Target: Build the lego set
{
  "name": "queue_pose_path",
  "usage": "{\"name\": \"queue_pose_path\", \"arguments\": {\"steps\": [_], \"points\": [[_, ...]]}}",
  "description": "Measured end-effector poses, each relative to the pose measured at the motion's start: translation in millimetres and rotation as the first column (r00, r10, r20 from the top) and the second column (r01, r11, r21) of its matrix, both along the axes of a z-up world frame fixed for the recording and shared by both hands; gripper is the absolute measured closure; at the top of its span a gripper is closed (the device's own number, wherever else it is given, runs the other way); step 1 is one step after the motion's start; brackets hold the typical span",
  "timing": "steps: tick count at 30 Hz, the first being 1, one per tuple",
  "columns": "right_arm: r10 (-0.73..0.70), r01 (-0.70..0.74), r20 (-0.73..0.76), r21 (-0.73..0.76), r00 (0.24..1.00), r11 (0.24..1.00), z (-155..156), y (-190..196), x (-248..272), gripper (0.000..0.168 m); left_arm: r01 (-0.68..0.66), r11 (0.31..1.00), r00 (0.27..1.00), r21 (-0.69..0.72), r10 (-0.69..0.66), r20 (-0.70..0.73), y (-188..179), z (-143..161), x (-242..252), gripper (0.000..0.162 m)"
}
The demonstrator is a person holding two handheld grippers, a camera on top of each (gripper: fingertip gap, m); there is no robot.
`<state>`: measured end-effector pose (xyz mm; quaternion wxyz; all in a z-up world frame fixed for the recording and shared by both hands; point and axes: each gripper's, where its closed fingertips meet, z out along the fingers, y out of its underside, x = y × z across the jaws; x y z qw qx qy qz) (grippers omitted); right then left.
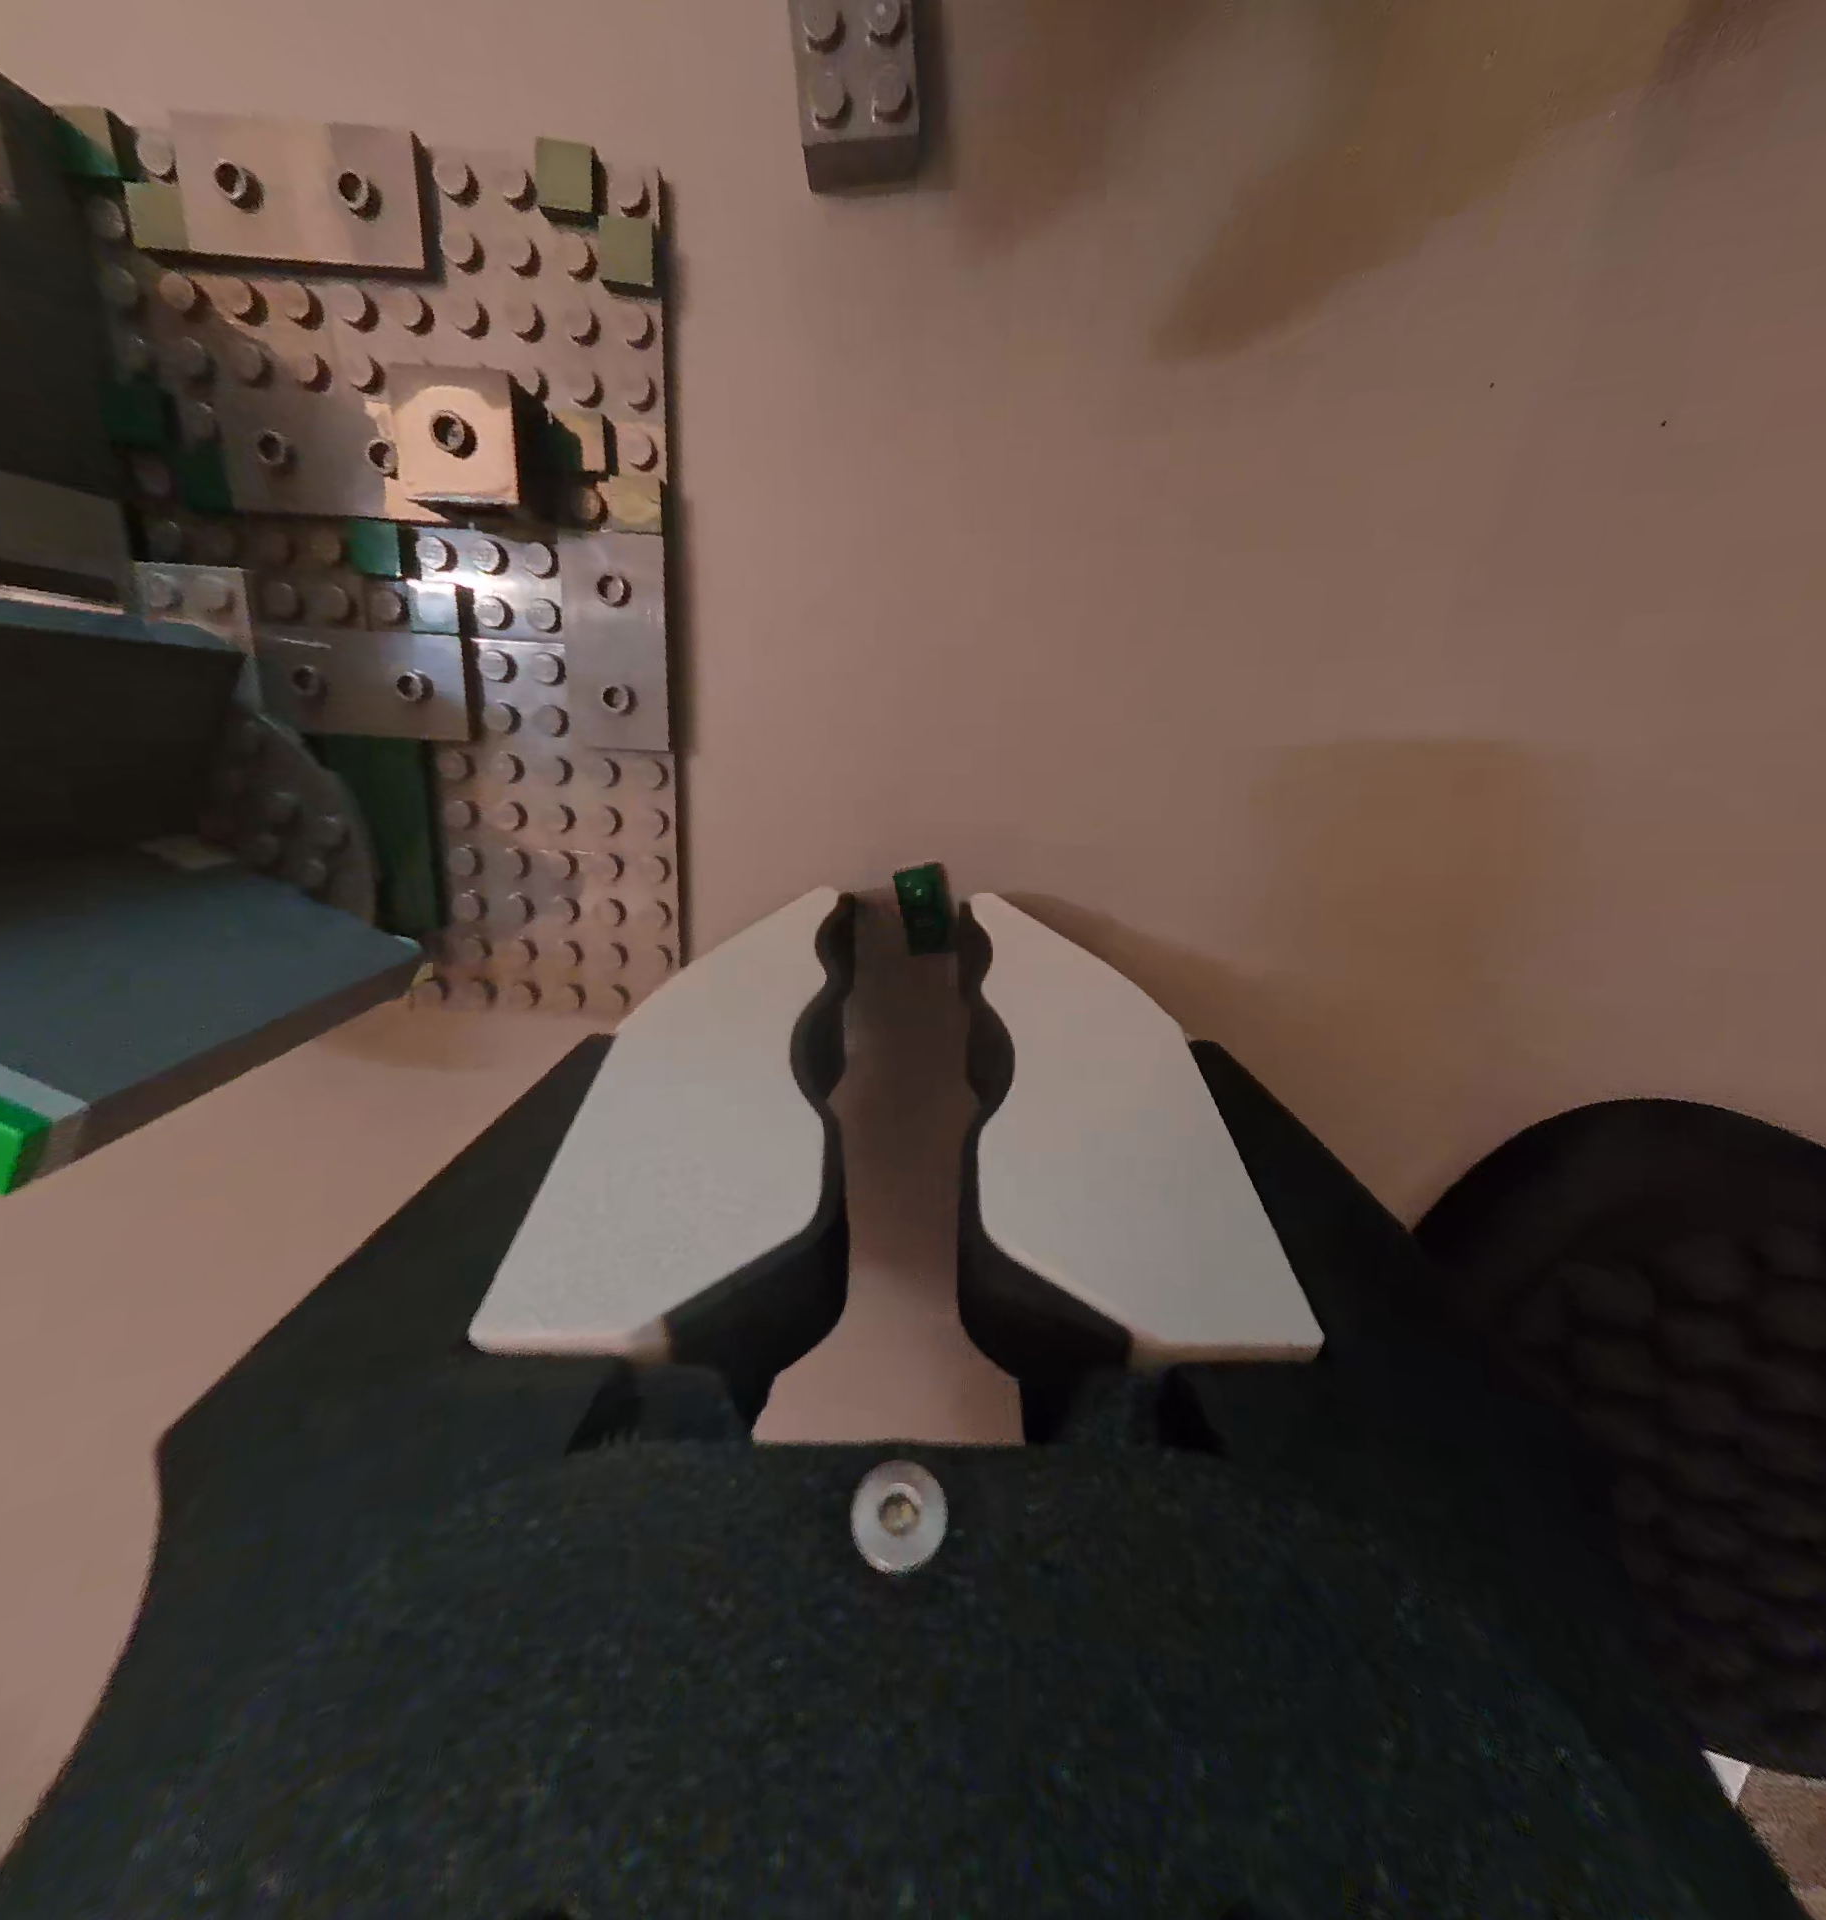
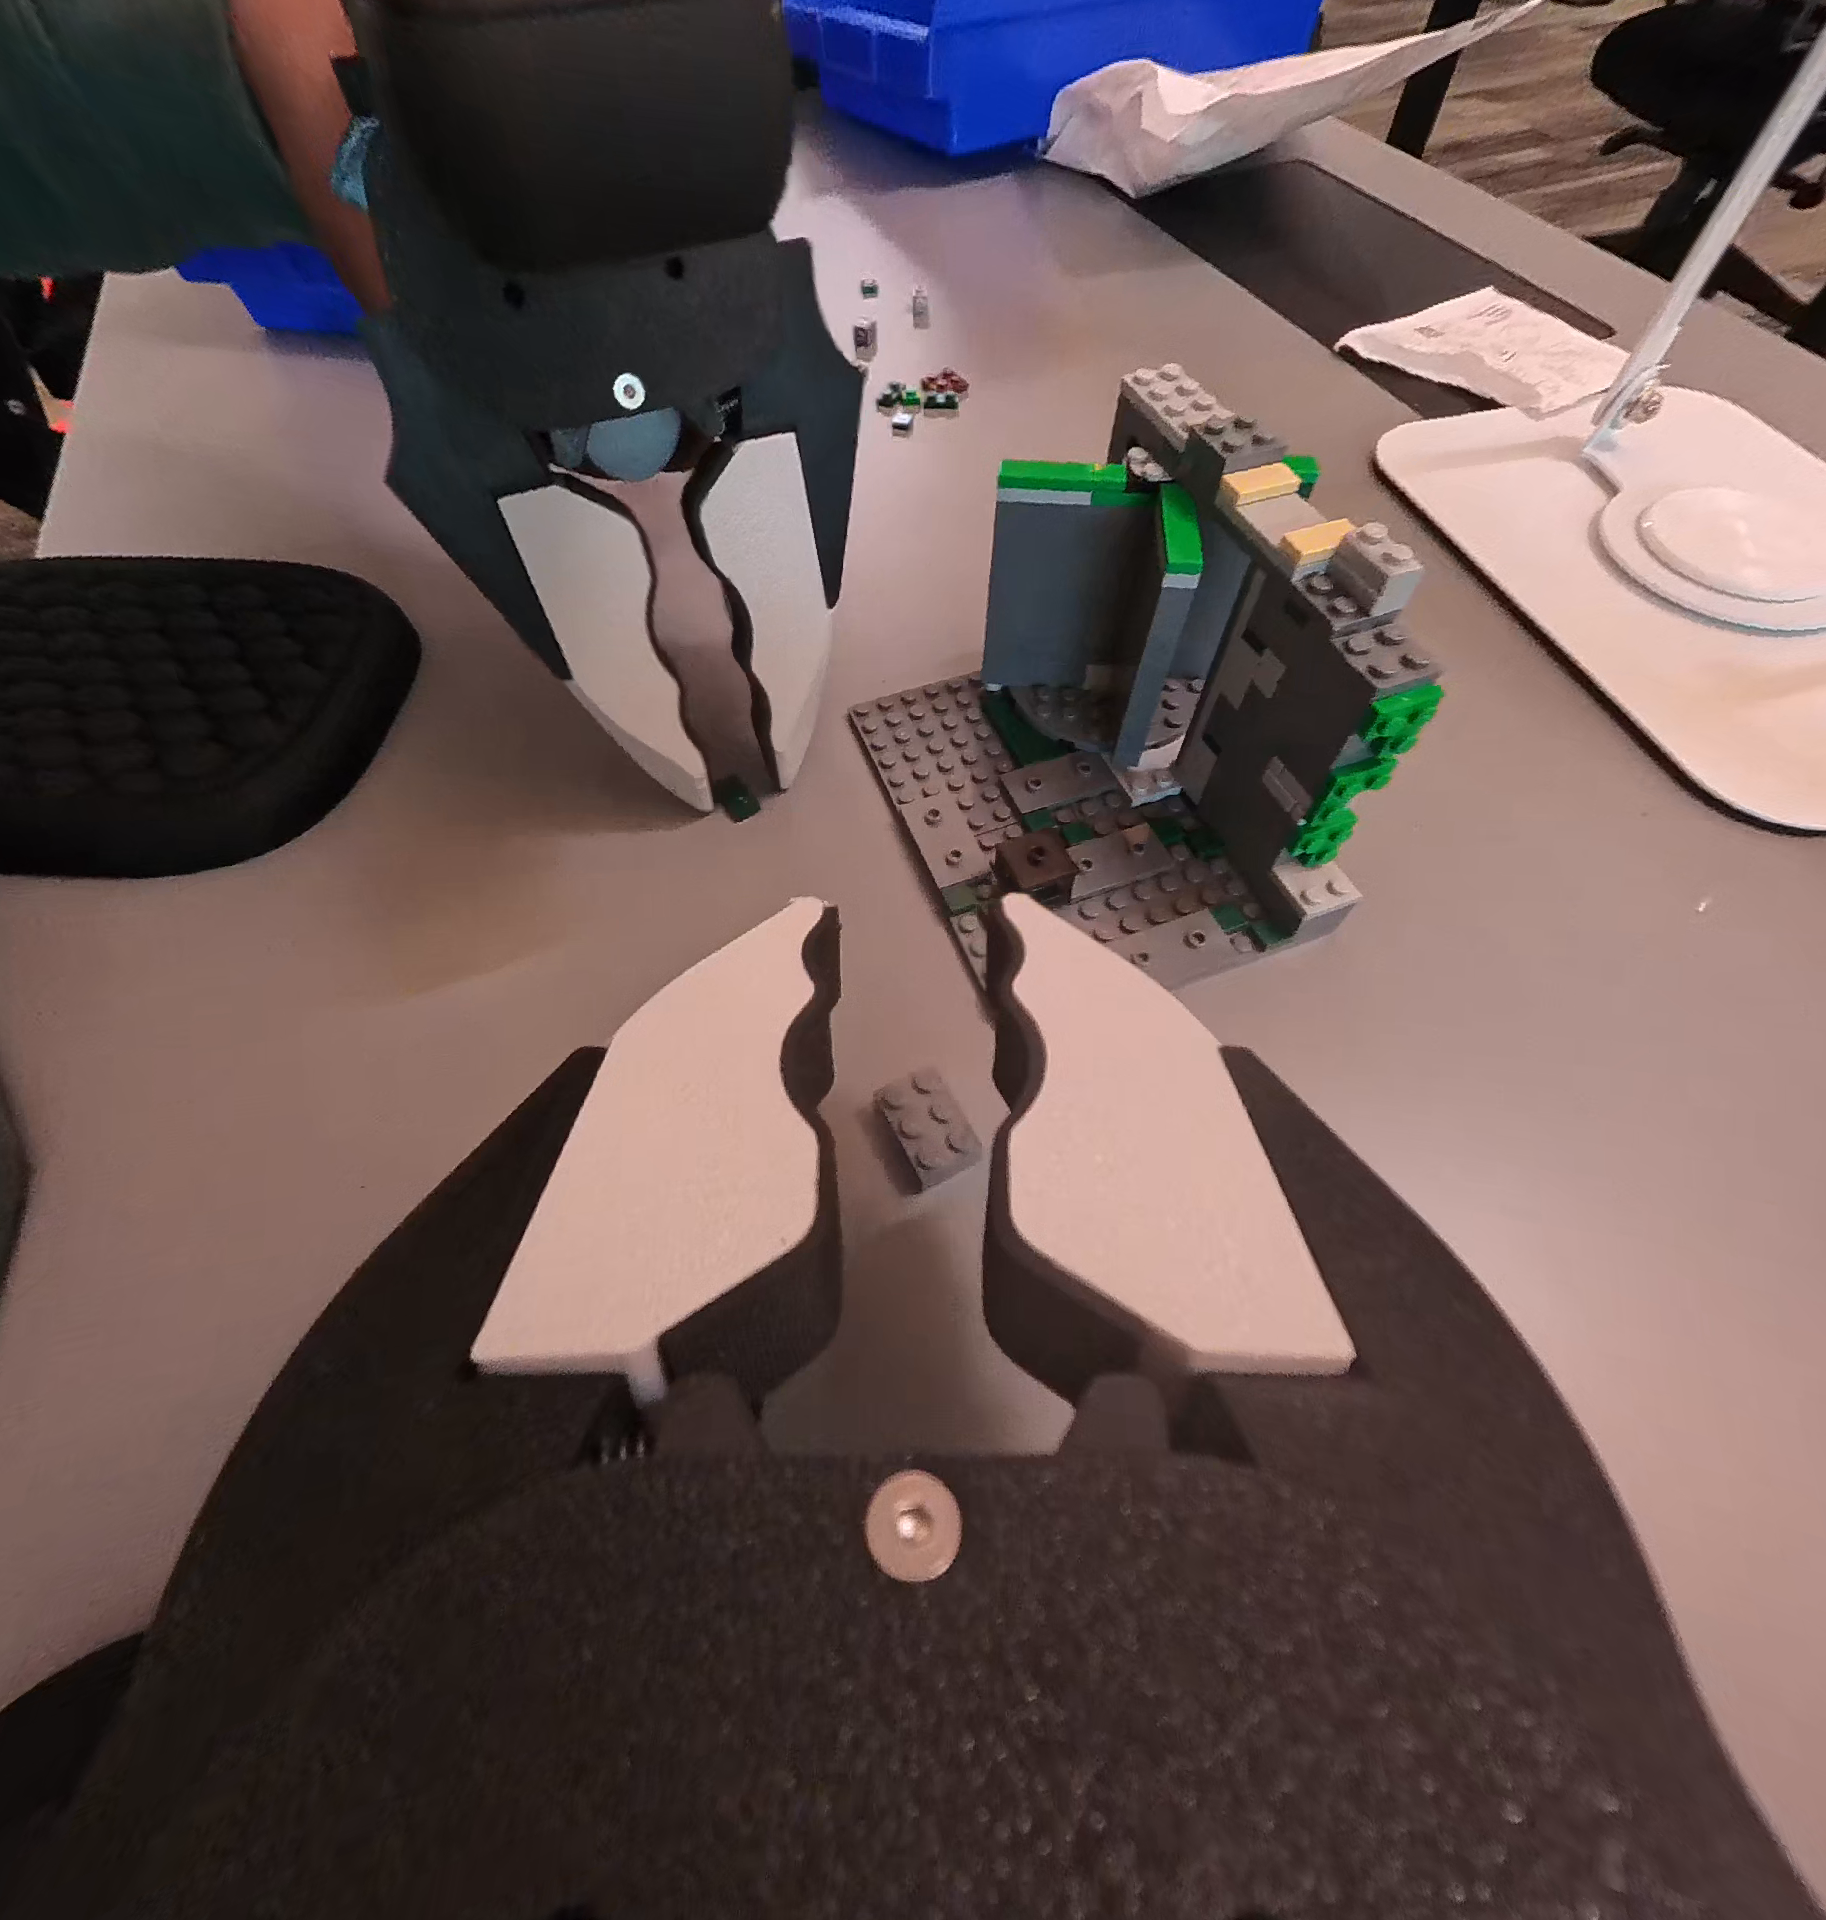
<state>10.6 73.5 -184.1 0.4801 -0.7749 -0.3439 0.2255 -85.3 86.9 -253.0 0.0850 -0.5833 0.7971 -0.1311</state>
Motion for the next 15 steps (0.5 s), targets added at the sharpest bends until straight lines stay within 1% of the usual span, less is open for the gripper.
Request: {"name": "queue_pose_path", "arguments": {"steps": [4, 7, 9, 12, 15], "points": [[-0.009, 0.009, -0.004, 0.004, 1.0, 1.0, 1.2, 0.5, 3.1, 0.142, -0.001, 1.0, 1.0, 0.013, 0.0, 0.023, 1.0, 7.0, -2.3, 0.138], [-0.012, 0.012, -0.006, 0.008, 1.0, 1.0, 2.2, 0.3, 4.4, 0.142, -0.022, 0.999, 0.999, 0.049, 0.019, 0.049, 12.5, 27.8, -16.1, 0.139], [-0.011, 0.012, -0.01, 0.009, 1.0, 1.0, 2.6, 0.1, 5.3, 0.142, -0.07, 0.993, 0.996, 0.091, 0.066, 0.055, 32.0, 45.1, -35.5, 0.142], [-0.008, 0.008, -0.015, 0.006, 1.0, 1.0, 2.2, -0.2, 5.7, 0.142, -0.185, 0.971, 0.983, 0.154, 0.181, 0.04, 73.3, 67.1, -76.4, 0.143], [-0.002, 0.002, -0.019, 0.003, 1.0, 1.0, 1.2, -0.4, 5.4, 0.142, -0.285, 0.941, 0.958, 0.18, 0.287, 0.017, 112.2, 78.7, -118.7, 0.144]]}}
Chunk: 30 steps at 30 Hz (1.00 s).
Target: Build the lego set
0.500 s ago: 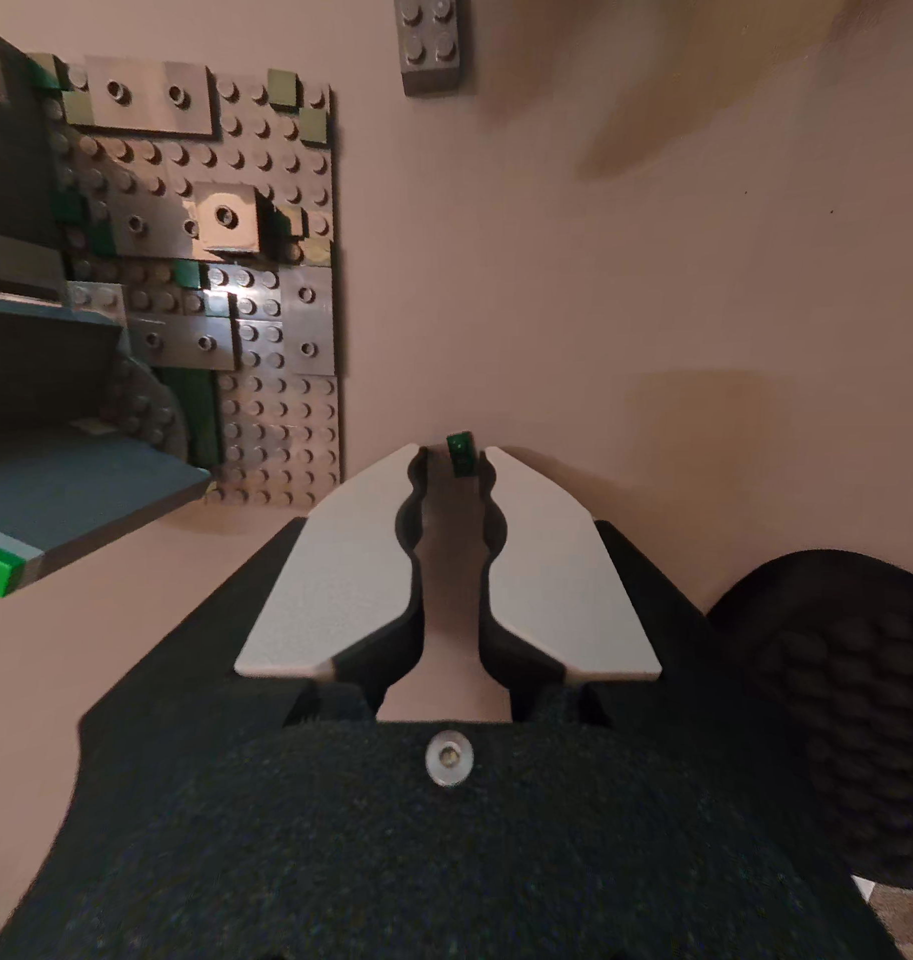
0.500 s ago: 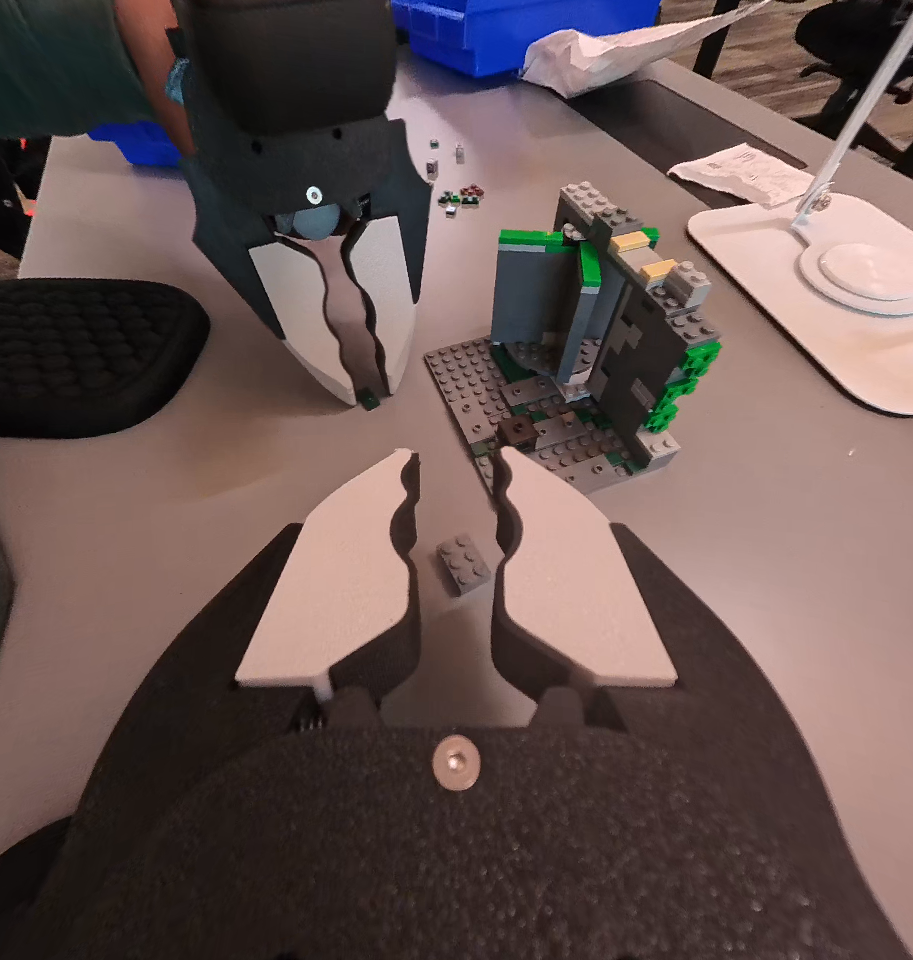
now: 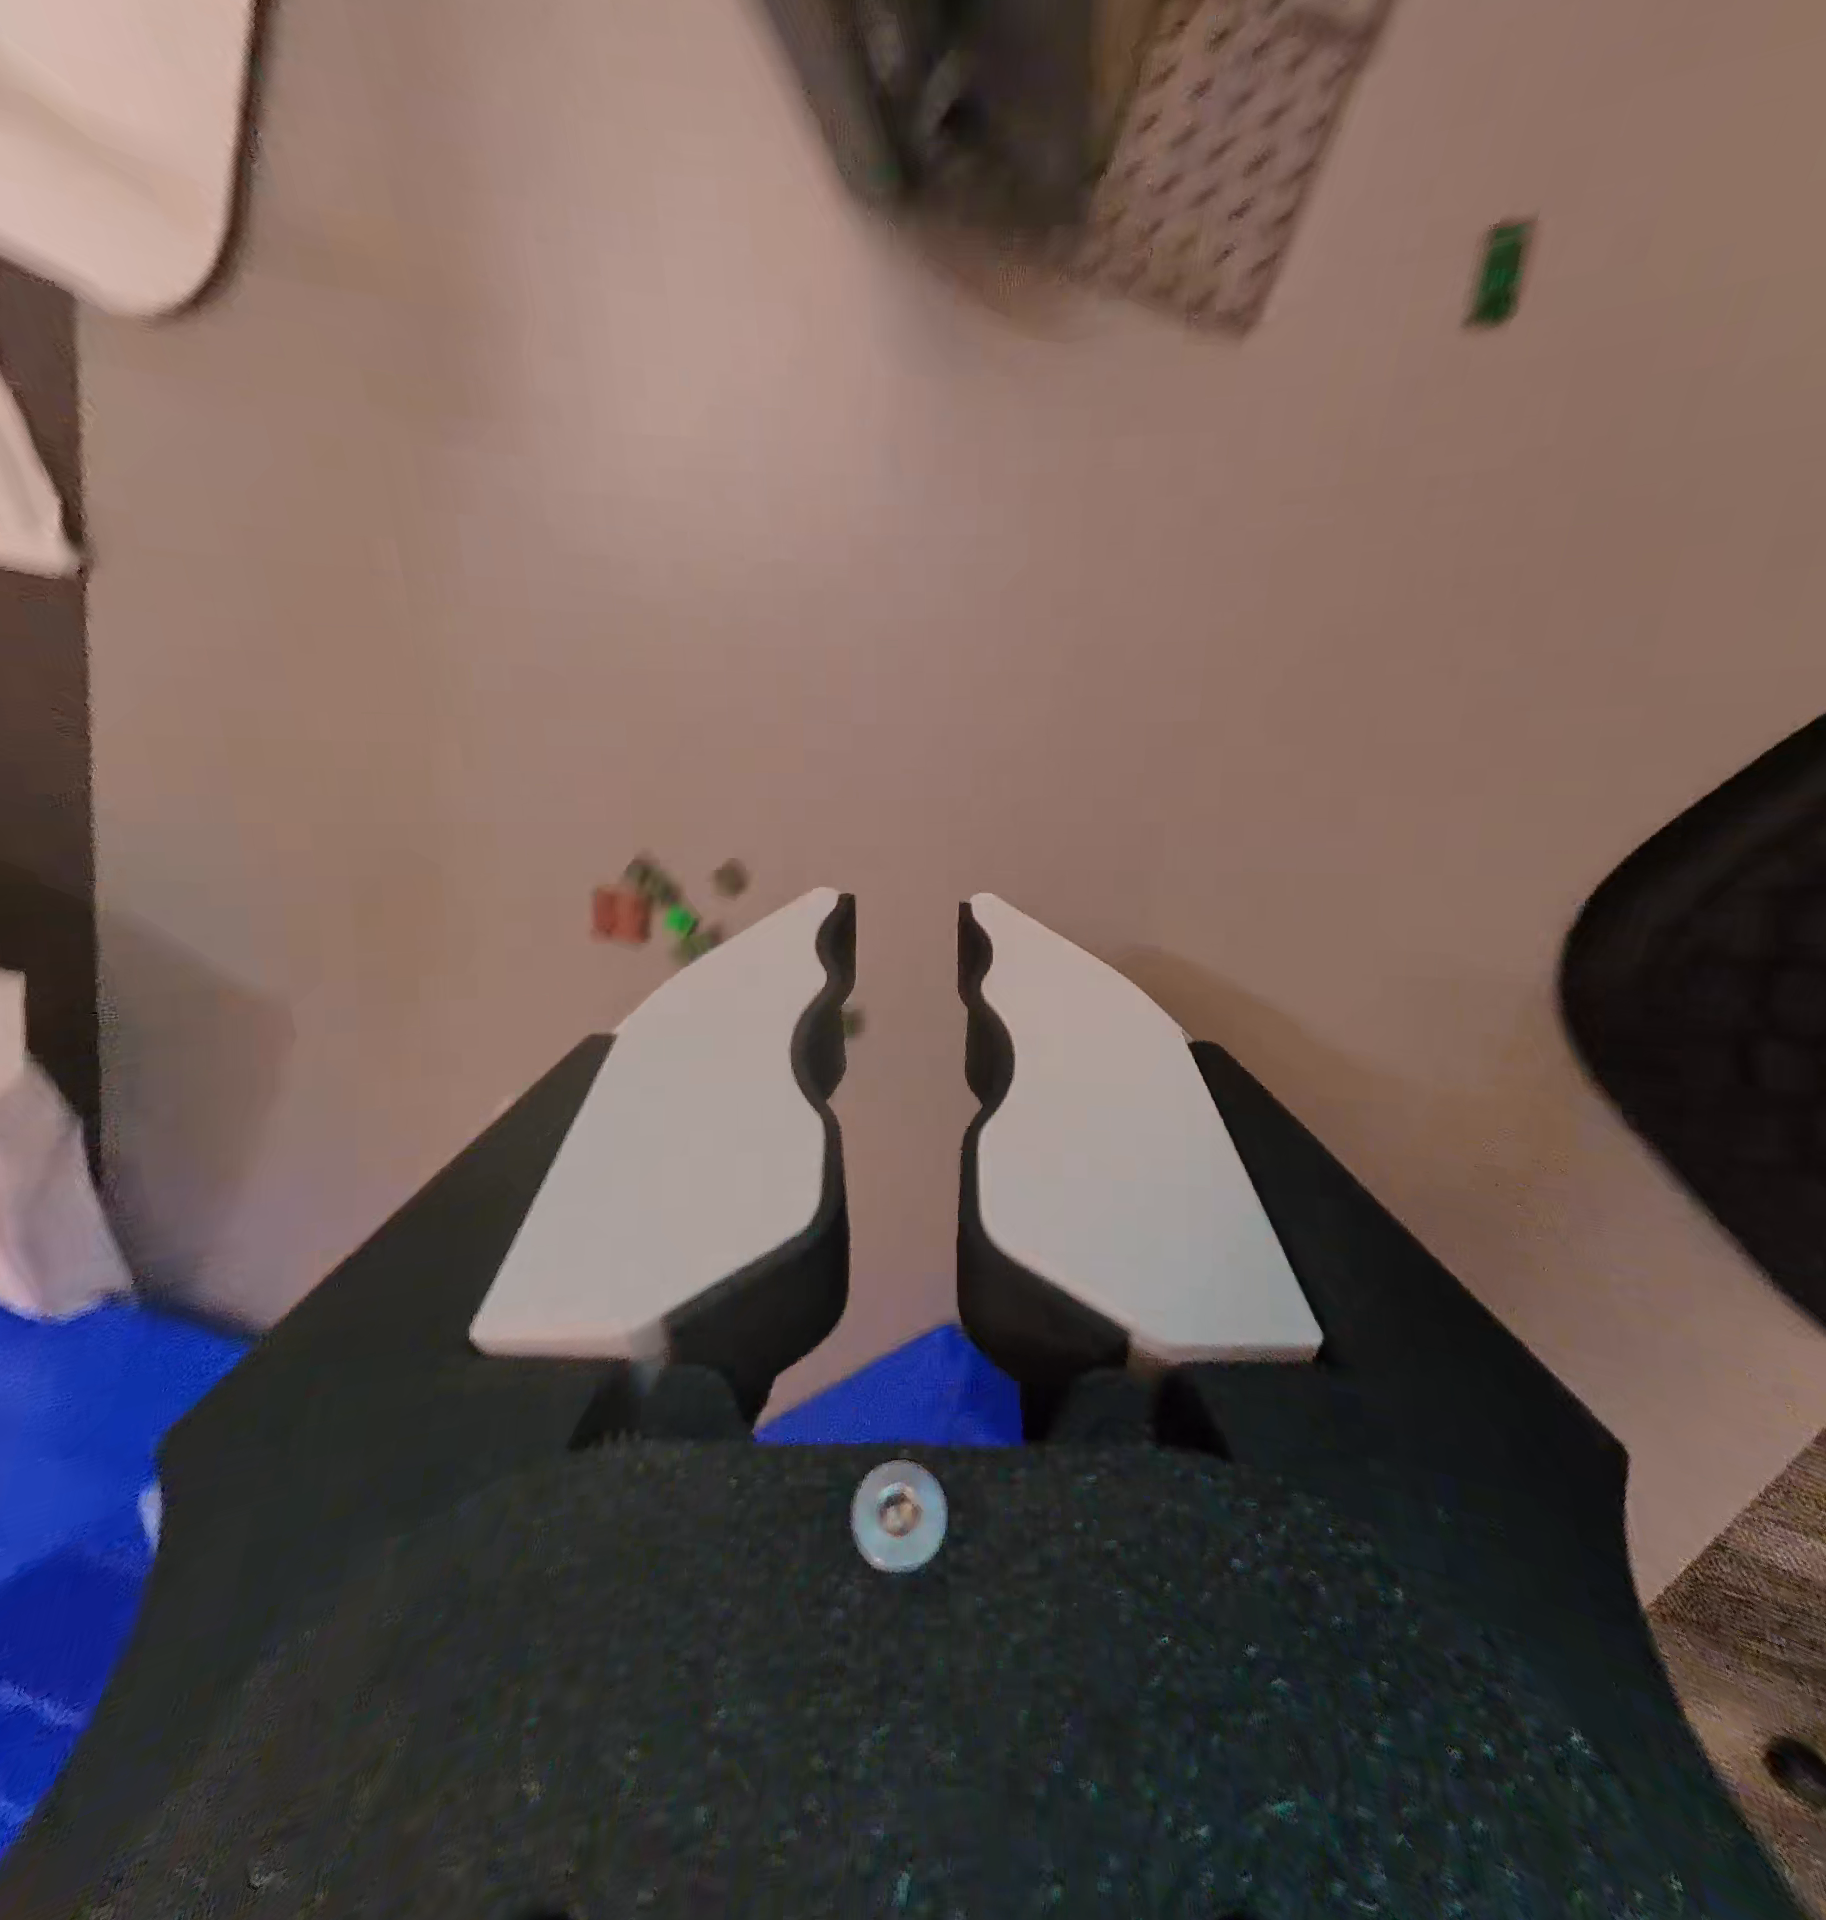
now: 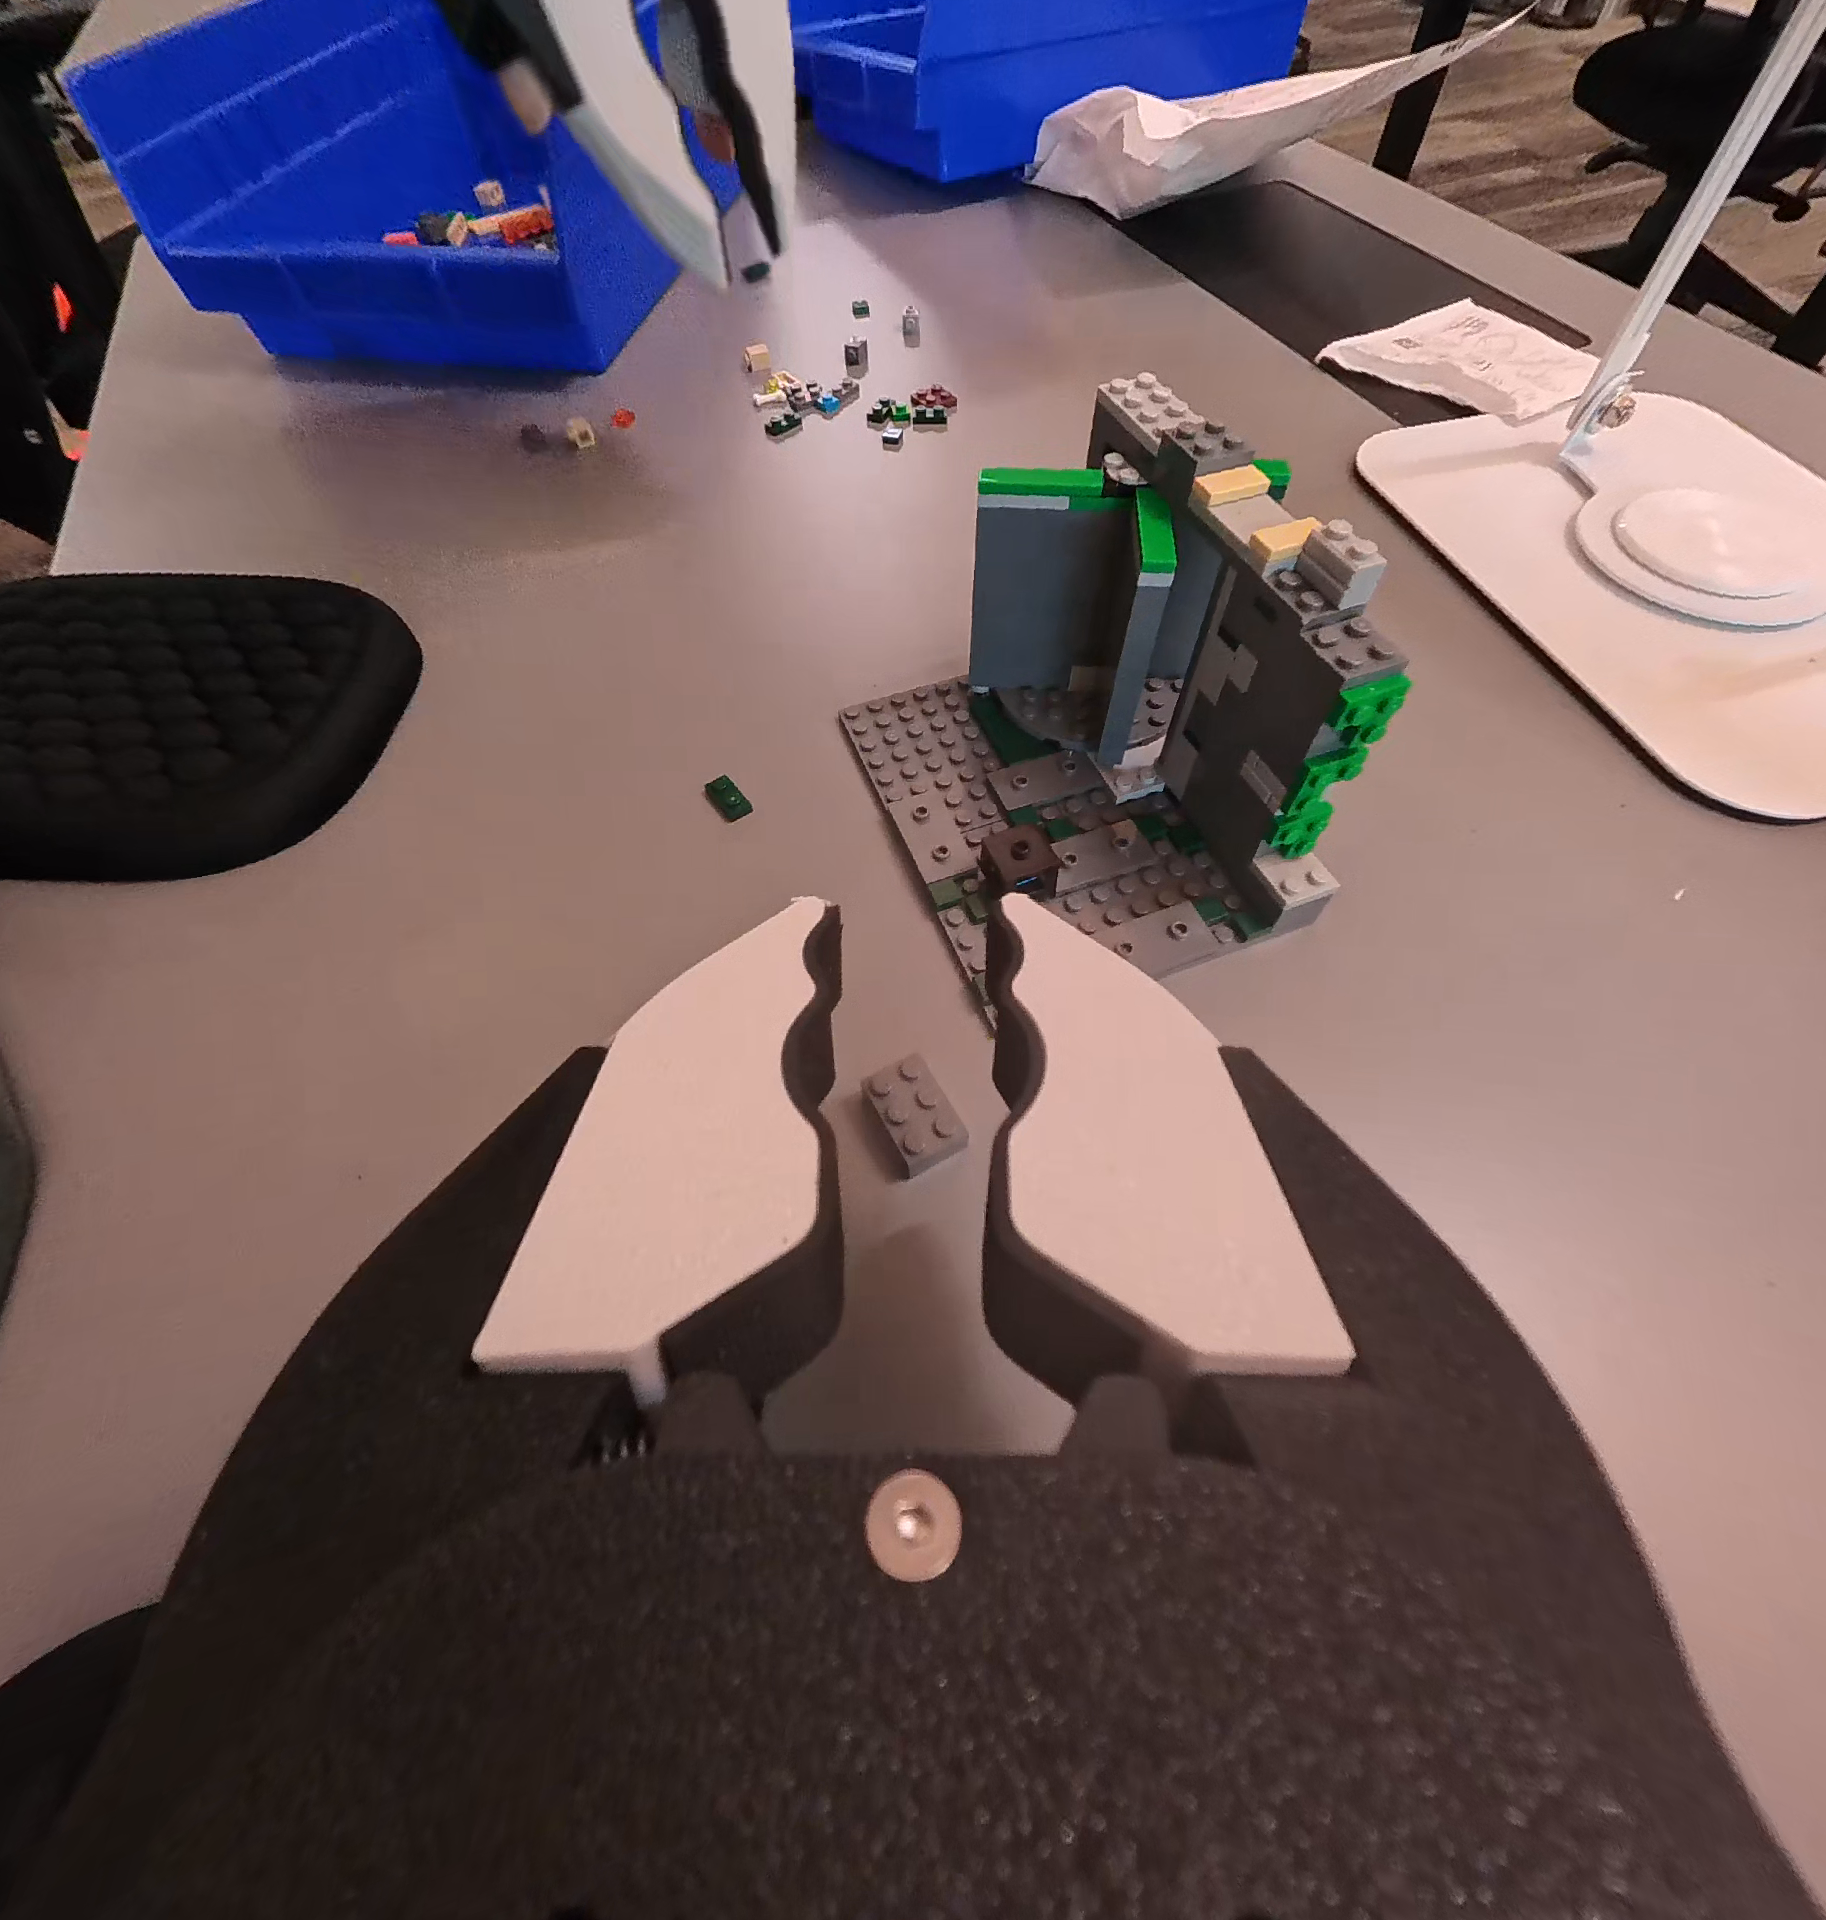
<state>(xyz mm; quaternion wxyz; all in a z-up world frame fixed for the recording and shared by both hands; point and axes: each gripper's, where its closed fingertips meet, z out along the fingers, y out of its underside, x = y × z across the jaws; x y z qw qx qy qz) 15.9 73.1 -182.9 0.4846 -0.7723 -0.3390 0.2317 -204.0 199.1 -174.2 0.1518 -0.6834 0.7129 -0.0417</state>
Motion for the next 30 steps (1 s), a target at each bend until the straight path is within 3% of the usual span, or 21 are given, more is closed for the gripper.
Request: {"name": "queue_pose_path", "arguments": {"steps": [4, 8, 14, 21, 30], "points": [[0.005, -0.005, 0.0, -0.003, 1.0, 1.0, -1.2, -0.6, -0.7, 0.142, -0.073, 0.997, 0.996, -0.008, 0.072, -0.055, 39.6, -11.9, -47.6, 0.146], [0.001, -0.001, 0.001, -0.001, 1.0, 1.0, -0.8, -1.1, 0.0, 0.142, -0.068, 0.995, 0.99, -0.068, 0.059, -0.128, 52.1, -41.0, -76.5, 0.146], [-0.008, 0.008, -0.002, -0.007, 1.0, 1.0, -1.9, 0.1, 1.8, 0.142, 0.032, 0.993, 0.988, -0.114, -0.048, -0.145, 45.5, -64.7, -72.5, 0.142], [-0.005, 0.006, 0.005, -0.012, 1.0, 1.0, -4.2, -0.2, 0.7, 0.142, 0.141, 0.983, 0.984, -0.121, -0.152, -0.096, 37.7, -63.2, -55.9, 0.143], [-0.013, 0.013, -0.001, -0.008, 1.0, 1.0, -2.6, -0.5, 3.0, 0.142, 0.111, 0.982, 0.973, -0.151, -0.138, -0.184, 37.5, -79.6, -56.8, 0.142]]}}
